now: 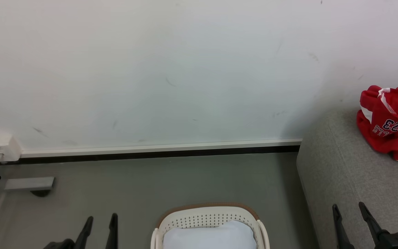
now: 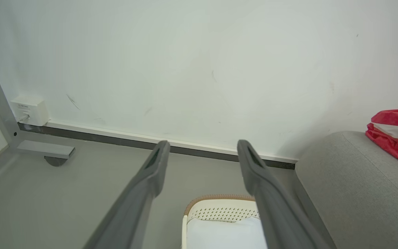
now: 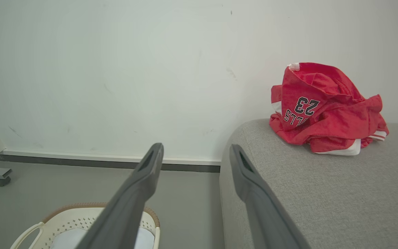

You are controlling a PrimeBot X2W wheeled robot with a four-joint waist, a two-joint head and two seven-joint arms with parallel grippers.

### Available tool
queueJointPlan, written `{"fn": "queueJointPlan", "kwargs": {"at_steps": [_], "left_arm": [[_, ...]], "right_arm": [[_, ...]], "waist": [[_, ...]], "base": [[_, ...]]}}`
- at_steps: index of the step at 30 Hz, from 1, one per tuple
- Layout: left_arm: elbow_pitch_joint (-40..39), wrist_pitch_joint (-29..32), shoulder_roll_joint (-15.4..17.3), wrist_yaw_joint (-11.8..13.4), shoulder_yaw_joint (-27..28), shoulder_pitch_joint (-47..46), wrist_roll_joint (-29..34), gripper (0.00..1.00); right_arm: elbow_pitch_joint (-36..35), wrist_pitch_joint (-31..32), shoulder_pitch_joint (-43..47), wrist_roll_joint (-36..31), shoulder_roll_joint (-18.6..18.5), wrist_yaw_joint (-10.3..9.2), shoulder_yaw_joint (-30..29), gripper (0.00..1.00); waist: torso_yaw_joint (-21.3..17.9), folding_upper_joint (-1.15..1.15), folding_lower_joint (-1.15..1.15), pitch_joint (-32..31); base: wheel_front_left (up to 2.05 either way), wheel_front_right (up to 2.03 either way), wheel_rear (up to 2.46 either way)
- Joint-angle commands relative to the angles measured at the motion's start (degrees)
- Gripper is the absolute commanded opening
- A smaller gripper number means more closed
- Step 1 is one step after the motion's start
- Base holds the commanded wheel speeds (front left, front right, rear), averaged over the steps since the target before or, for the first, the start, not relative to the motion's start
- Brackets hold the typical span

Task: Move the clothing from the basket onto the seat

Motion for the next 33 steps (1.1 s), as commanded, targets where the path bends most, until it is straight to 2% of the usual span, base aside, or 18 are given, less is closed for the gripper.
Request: {"fn": "queueJointPlan", "kwargs": {"at_steps": [1, 10, 11, 14, 33], "left_arm": [[0.0, 0.0, 0.0, 0.1, 0.0, -0.2, -0.2, 1.00], [-0.2, 0.0, 0.6, 0.1, -1.1, -0.4, -0.9, 1.00], [0.1, 0.0, 0.2, 0.0, -1.2, 0.0, -0.3, 0.00], [1.5, 0.1, -0.3, 0.0, -1.4, 0.6, -0.4, 0.00], [0.0, 5.2, -0.5, 0.0, 0.6, -1.1, -18.2, 0.00]], "right_arm": [[0.1, 0.0, 0.2, -0.1, -0.1, -0.15, -0.1, 1.00], [0.0, 0.0, 0.1, -0.1, -0.1, -0.15, -0.2, 1.00], [0.3, 0.0, 0.0, 0.0, 0.0, 0.01, -0.1, 0.00], [1.7, 0.1, 0.5, 0.1, 0.3, 0.01, -0.1, 0.00], [0.0, 5.2, -0.9, 20.2, 0.2, -0.01, -1.4, 0.00]], "waist": [[-0.1, 0.00, 0.00, 0.1], [-0.4, 0.00, 0.00, 0.2], [-0.4, 0.00, 0.00, 0.2], [-0.4, 0.00, 0.00, 0.3], [0.0, 0.00, 0.00, 0.5]], "base": [[0.00, 0.00, 0.00], [0.00, 0.00, 0.00], [0.00, 0.00, 0.00], [0.00, 0.00, 0.00], [0.00, 0.00, 0.00]]}}
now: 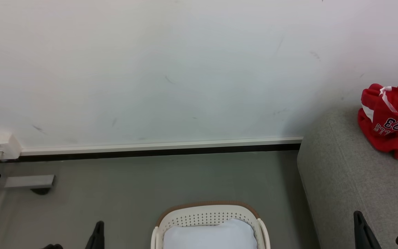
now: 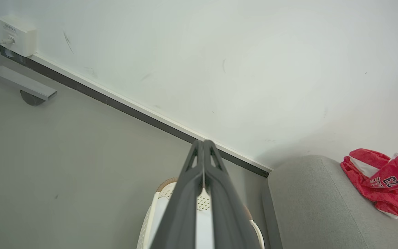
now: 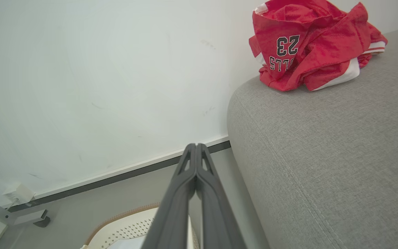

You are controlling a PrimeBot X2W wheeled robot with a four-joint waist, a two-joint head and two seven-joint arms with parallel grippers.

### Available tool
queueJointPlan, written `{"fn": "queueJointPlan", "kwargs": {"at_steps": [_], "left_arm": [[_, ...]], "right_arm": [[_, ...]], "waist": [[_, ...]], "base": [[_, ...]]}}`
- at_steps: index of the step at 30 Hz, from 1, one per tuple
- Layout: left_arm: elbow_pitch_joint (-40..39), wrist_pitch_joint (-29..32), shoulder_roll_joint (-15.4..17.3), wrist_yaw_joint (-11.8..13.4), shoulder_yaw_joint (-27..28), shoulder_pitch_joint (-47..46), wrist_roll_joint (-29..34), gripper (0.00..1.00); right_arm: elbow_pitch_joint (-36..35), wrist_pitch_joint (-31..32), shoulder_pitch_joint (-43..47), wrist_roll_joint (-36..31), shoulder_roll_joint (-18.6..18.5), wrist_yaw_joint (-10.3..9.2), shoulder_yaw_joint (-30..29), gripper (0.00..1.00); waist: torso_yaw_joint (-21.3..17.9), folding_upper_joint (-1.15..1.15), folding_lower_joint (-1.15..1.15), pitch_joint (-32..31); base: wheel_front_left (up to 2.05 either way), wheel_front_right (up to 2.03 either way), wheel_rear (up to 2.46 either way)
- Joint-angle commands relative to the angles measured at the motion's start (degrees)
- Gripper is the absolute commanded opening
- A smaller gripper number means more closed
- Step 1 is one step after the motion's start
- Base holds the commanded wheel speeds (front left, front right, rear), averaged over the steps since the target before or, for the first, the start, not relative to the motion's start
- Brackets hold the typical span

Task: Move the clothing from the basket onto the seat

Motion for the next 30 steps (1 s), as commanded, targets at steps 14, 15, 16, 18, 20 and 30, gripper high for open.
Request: {"fn": "queueJointPlan", "kwargs": {"at_steps": [14, 15, 16, 18, 20, 30], "left_arm": [[-2.0, 3.4, 0.0, 0.0, 1.6, -2.5, -12.6, 0.00], [-2.1, 3.6, 0.0, 0.0, 1.7, -2.6, -13.4, 0.00], [-2.1, 3.8, 0.0, 0.0, 1.8, -2.7, -14.2, 0.00], [-2.2, 4.2, -0.1, 0.0, 1.9, -2.8, -15.6, 0.00], [-2.4, 4.6, -0.1, 0.0, 2.1, -3.0, -17.1, 0.00], [-3.0, 6.6, -0.2, 0.0, 2.8, -3.6, -23.9, 0.00]], "right_arm": [[-2.3, 3.3, -2.4, 14.2, -0.6, -0.04, -1.0, 0.00], [-2.3, 3.5, -2.4, 15.0, -0.6, -0.04, -1.1, 0.00], [-2.4, 3.7, -2.5, 15.9, -0.6, -0.04, -1.1, 0.00], [-2.6, 4.2, -2.6, 17.6, -0.6, -0.05, -1.2, 0.00], [-2.7, 4.6, -2.7, 19.1, -0.7, -0.05, -1.3, 0.00], [-3.4, 6.5, -3.2, 26.8, -0.7, -0.06, -1.8, 0.00]], "waist": [[0.4, 0.00, 0.00, 0.2], [0.4, 0.00, 0.00, 0.2], [0.4, 0.00, 0.00, 0.3], [0.5, 0.00, 0.00, 0.3], [0.5, 0.00, 0.00, 0.3], [0.8, 0.00, 0.00, 0.5]], "base": [[0.00, 0.00, 0.00], [0.00, 0.00, 0.00], [0.00, 0.00, 0.00], [0.00, 0.00, 0.00], [0.00, 0.00, 0.00], [0.00, 0.00, 0.00]]}}
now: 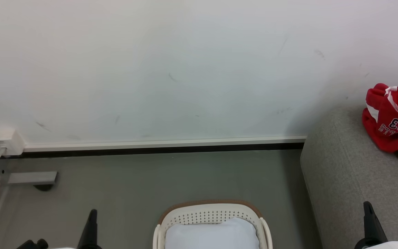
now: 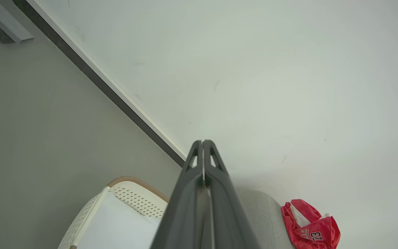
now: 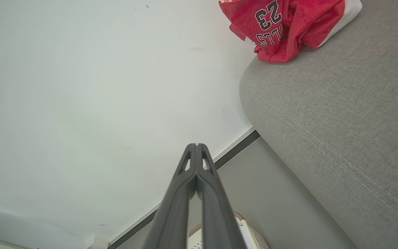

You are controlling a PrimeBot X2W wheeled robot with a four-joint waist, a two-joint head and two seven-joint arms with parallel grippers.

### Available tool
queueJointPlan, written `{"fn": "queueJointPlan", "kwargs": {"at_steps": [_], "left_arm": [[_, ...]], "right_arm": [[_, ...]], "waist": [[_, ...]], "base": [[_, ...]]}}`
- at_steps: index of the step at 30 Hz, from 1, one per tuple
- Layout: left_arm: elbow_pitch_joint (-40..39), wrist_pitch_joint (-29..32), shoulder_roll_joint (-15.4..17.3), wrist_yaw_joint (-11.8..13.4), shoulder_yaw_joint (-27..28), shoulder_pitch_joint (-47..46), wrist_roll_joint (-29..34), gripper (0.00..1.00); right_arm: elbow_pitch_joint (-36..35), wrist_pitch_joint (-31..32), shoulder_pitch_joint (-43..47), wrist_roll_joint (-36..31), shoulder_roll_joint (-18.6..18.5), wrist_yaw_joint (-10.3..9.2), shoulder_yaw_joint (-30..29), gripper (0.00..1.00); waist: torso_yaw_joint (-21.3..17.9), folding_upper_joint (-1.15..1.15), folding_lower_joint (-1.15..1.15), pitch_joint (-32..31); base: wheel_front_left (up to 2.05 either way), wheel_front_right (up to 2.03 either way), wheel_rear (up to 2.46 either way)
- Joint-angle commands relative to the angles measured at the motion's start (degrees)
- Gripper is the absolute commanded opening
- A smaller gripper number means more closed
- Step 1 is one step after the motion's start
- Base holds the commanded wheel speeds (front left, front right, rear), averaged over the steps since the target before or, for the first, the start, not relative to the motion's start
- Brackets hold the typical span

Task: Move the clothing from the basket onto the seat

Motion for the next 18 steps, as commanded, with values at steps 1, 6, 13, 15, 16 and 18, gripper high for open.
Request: {"fn": "queueJointPlan", "kwargs": {"at_steps": [1, 6, 13, 15, 16, 18], "left_arm": [[-0.9, 0.5, 0.2, 0.0, 0.3, -1.4, -1.9, 0.00], [-1.1, 1.4, 0.2, 0.0, 0.7, -1.6, -4.9, 0.00], [-1.5, 2.6, 0.1, 0.0, 1.1, -2.0, -9.2, 0.00], [-1.6, 2.9, 0.1, 0.0, 1.3, -2.1, -10.2, 0.00], [-1.6, 3.1, 0.1, 0.0, 1.3, -2.2, -10.7, 0.00], [-1.7, 3.4, 0.1, 0.0, 1.5, -2.3, -11.8, 0.00]], "right_arm": [[-1.0, 0.4, -1.3, 1.9, -0.6, -0.05, -0.3, 0.00], [-1.3, 1.4, -1.5, 5.4, -0.7, -0.05, -0.5, 0.00], [-1.7, 2.5, -1.9, 10.1, -0.7, -0.06, -0.8, 0.00], [-1.8, 2.8, -2.0, 11.3, -0.7, -0.06, -0.9, 0.00], [-1.9, 3.0, -2.0, 12.0, -0.7, -0.07, -0.9, 0.00], [-1.9, 3.4, -2.1, 13.2, -0.7, -0.07, -1.0, 0.00]], "waist": [[0.0, 0.00, 0.00, 0.0], [0.2, 0.00, 0.00, 0.1], [0.4, 0.00, 0.00, 0.2], [0.4, 0.00, 0.00, 0.2], [0.4, 0.00, 0.00, 0.3], [0.5, 0.00, 0.00, 0.3]], "base": [[0.00, 0.00, 0.00], [0.00, 0.00, 0.00], [0.00, 0.00, 0.00], [0.00, 0.00, 0.00], [0.00, 0.00, 0.00], [0.00, 0.00, 0.00]]}}
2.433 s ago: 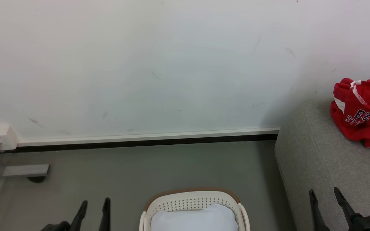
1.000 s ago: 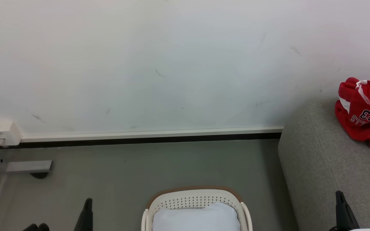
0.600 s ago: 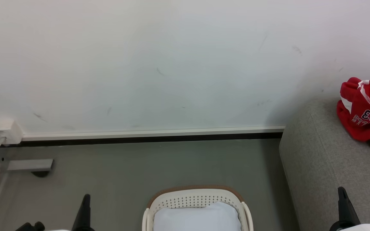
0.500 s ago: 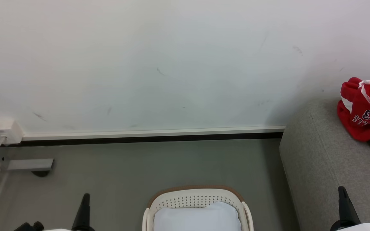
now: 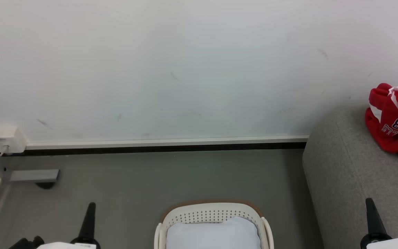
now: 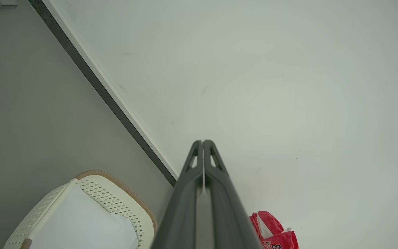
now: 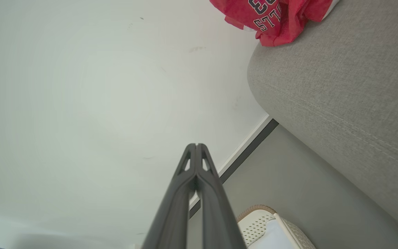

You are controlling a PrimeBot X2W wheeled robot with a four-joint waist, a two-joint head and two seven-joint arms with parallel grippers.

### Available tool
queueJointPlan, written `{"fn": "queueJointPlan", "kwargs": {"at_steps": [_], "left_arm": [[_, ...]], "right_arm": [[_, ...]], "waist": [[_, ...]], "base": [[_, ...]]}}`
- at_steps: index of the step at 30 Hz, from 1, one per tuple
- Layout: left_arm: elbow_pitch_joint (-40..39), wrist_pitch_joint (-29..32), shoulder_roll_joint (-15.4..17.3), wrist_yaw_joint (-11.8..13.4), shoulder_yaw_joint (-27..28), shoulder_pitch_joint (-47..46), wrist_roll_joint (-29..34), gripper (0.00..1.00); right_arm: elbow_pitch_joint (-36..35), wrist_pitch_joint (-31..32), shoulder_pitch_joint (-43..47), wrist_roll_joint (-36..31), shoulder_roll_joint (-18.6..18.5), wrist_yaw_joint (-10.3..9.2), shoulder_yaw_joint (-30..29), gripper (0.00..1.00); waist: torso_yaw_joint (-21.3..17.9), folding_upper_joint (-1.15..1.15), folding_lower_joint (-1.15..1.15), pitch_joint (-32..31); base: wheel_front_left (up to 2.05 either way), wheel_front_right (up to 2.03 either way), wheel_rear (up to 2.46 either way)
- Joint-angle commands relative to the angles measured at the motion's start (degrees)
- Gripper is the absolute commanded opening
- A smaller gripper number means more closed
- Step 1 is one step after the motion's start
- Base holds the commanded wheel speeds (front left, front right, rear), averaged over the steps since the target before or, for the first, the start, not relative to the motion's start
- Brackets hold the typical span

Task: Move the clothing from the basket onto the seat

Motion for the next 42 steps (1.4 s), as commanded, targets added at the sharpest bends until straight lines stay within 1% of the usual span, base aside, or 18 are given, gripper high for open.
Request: {"fn": "queueJointPlan", "kwargs": {"at_steps": [1, 18, 42], "left_arm": [[-0.6, 0.4, 0.3, 0.0, 0.4, -1.1, -1.7, 0.00], [-1.4, 2.8, 0.1, 0.1, 1.3, -1.9, -10.1, 0.00], [-2.1, 5.7, 0.0, 0.1, 2.5, -2.7, -20.1, 0.00]], "right_arm": [[-0.7, 0.4, -1.5, 1.7, -0.7, -0.07, -0.4, 0.00], [-1.6, 2.8, -2.0, 11.4, -0.8, -0.09, -0.9, 0.00], [-2.4, 5.7, -2.4, 22.4, -0.8, -0.12, -1.6, 0.00]], "waist": [[0.0, 0.00, 0.00, 0.0], [0.5, 0.00, 0.00, 0.3], [1.1, 0.00, 0.00, 0.7]], "base": [[0.00, 0.00, 0.00], [0.00, 0.00, 0.00], [0.00, 0.00, 0.00]]}}
